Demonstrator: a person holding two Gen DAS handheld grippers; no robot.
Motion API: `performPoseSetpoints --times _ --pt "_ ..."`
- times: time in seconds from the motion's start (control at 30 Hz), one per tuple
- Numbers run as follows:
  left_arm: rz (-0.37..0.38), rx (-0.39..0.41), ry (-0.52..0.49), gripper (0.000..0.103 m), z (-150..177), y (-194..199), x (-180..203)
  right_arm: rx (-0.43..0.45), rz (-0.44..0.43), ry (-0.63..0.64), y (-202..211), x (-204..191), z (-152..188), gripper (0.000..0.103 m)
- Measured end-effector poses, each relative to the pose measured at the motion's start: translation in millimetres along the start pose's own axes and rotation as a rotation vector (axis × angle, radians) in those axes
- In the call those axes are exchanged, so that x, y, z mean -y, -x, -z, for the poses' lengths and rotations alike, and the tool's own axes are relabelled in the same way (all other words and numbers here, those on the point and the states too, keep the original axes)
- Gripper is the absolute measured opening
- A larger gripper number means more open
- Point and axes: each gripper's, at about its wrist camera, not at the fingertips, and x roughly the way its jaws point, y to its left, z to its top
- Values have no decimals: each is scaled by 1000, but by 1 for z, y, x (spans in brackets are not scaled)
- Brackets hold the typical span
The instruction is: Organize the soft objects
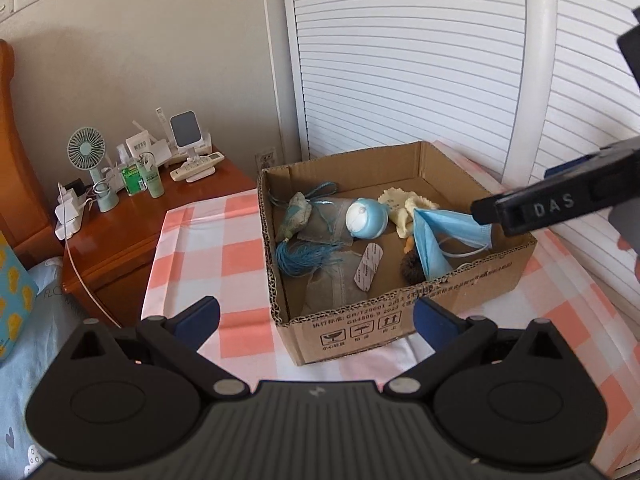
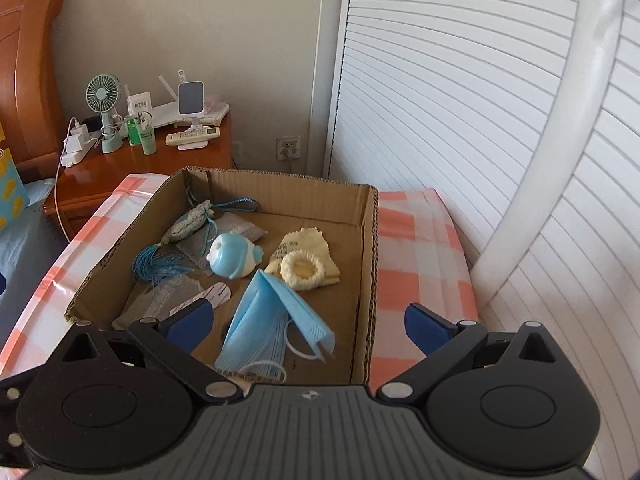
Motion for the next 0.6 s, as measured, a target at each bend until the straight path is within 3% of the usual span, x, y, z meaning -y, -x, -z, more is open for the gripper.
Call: performPoseSetpoints --times 0.3,0.6 --pt "-15 8 56 102 1 19 3 18 84 -31 47 -16 40 103" --pt "-27 -2 75 102 3 20 7 10 72 -91 59 -14 57 103"
